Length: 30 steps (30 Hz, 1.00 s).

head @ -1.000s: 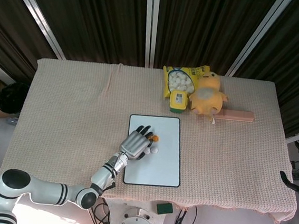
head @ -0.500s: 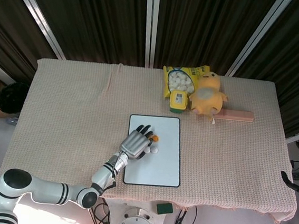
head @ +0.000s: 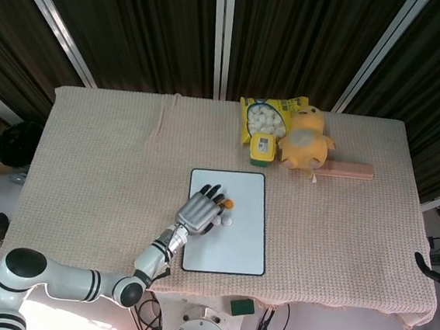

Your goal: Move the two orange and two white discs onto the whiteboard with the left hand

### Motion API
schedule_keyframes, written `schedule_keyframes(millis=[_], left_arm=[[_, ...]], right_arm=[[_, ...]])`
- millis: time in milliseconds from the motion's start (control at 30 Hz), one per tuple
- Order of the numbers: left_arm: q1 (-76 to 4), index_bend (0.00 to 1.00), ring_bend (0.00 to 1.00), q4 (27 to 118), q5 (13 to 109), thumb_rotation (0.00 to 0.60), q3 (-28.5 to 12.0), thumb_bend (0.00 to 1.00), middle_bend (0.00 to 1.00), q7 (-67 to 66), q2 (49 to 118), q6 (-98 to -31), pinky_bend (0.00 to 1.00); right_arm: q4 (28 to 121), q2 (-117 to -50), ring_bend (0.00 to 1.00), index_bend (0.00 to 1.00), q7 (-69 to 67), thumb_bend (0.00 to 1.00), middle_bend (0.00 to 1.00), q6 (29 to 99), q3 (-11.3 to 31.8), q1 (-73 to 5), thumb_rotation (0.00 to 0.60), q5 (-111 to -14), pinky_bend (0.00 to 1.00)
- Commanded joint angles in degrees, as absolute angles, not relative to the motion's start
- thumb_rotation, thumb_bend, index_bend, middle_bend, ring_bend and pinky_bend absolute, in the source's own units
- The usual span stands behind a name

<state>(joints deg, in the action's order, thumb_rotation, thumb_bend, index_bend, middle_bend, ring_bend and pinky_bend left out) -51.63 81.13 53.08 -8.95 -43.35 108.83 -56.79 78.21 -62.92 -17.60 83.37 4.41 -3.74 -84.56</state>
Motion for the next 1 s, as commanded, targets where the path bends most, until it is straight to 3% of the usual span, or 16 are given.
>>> schedule_keyframes(millis=[33,633,833,1000], left_arm=[[-51.7,0.38,0.06,81.1,53.0,0.6,-9.0,0.28,0.19,-43.3,108.9,-56.8,0.14],[-50.4,0.3,0.06,87.9,54.1,0.6,-7.8,0.28,0.18,-44.1,105.5,-59.7,0.14],[-47.4,0.31,0.06,96.4,59.6,0.6,-6.5,0.28,0.18,-43.4,99.7,-66.0,0.14],[-40.6,0.31,0.06,100.1,68.8,0.6,-2.2,0.28,0.18,-36.8,91.9,-74.7,0.14]], right_arm=[[78.2,-62.8,0.0,0.0,-17.7,0.29,0.0,83.6,4.5,-3.7,0.6,-84.7,0.0],[78.9,-62.7,0.0,0.0,-17.2,0.29,0.0,83.8,4.4,-3.7,0.6,-85.0,0.0],[79.5,-62.4,0.0,0.0,-16.8,0.28,0.0,84.2,4.4,-3.5,0.6,-85.1,0.0],[79.2,-62.6,0.0,0.0,-16.8,0.28,0.0,83.9,4.3,-3.5,0.6,-84.9,0.0]])
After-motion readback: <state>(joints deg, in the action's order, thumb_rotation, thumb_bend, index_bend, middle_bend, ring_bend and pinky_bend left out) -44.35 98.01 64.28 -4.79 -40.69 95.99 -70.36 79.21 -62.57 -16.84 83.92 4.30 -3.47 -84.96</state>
